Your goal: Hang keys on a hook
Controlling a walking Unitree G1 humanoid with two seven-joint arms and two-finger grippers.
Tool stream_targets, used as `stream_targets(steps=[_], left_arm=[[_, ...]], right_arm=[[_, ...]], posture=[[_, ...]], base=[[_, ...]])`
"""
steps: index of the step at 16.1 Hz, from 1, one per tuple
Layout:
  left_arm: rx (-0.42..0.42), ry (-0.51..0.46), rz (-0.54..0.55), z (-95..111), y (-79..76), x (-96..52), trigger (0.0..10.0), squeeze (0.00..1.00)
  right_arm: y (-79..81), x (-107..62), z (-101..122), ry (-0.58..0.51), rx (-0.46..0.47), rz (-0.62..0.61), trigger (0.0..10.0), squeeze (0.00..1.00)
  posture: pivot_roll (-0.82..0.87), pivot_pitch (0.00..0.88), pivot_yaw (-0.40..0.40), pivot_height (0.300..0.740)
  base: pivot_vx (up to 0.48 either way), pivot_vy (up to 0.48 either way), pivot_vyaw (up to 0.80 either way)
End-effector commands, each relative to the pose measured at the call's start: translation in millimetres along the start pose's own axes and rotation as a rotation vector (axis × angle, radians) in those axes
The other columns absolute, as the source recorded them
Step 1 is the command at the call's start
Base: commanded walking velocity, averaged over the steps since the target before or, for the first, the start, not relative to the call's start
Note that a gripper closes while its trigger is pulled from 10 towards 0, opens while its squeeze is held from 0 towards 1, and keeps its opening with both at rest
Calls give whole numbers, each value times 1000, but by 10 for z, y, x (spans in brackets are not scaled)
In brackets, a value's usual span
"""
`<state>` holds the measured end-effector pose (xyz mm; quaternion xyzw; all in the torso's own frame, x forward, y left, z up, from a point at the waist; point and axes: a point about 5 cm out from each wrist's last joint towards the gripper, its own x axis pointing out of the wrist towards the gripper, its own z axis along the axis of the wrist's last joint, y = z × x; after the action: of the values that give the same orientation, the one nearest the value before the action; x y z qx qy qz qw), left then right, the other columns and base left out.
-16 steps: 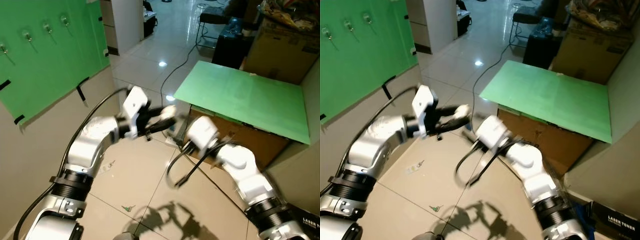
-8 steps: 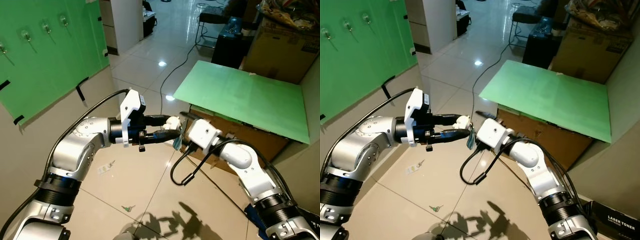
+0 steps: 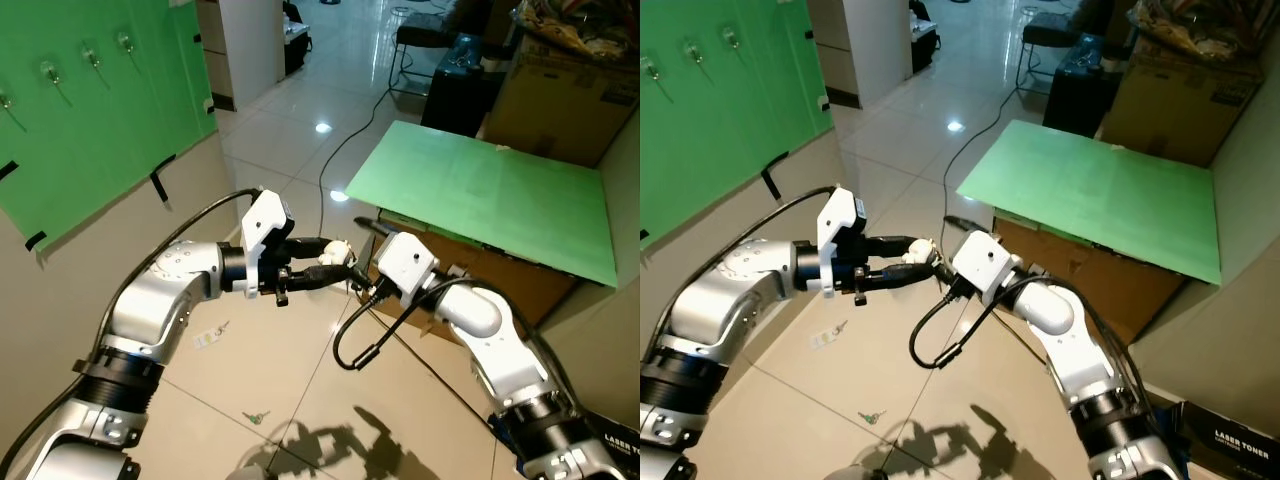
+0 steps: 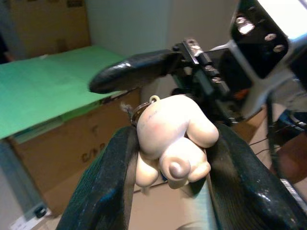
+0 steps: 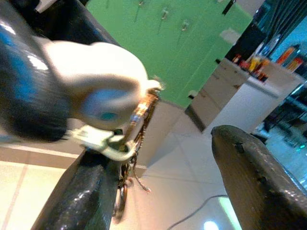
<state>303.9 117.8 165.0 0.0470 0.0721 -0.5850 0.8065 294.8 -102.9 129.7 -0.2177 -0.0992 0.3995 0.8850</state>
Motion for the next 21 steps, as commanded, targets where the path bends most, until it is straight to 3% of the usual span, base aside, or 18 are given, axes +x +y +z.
stream_targets(steps=[1, 3, 4, 5, 10, 13, 21], left_arm=[[-9, 33, 20, -40, 12, 56, 10000, 0], [-18, 29, 29, -54, 9, 87, 10000, 0], [-18, 26, 27, -51, 4, 90, 10000, 0], [-14, 28, 34, -52, 16, 86, 10000, 0], [3, 42, 84, -45, 110, 34, 10000, 0], [26, 98, 97, -119, 132, 6, 10000, 0], [64, 143, 23, -180, 69, -30, 10000, 0]], right_arm=[[-11, 27, 133, -62, 4, 0, 10000, 0], [7, 25, 137, -66, 20, -1, 10000, 0], [5, 22, 133, -64, 27, -7, 2353, 0], [5, 16, 134, -63, 38, -10, 0, 0], [13, -19, 173, -81, 75, 0, 0, 0], [11, -33, 219, -90, 75, 3, 0, 0], [-63, -54, 230, -80, 63, -34, 0, 0]], posture=[[-51, 0, 20, 740], [-52, 0, 22, 740], [-52, 0, 22, 740], [-53, 0, 23, 740], [-53, 0, 24, 740], [-56, 0, 28, 740], [-54, 0, 32, 740]], base=[[0, 0, 0], [0, 0, 0], [0, 0, 0], [0, 0, 0], [0, 0, 0], [0, 0, 0], [0, 0, 0]])
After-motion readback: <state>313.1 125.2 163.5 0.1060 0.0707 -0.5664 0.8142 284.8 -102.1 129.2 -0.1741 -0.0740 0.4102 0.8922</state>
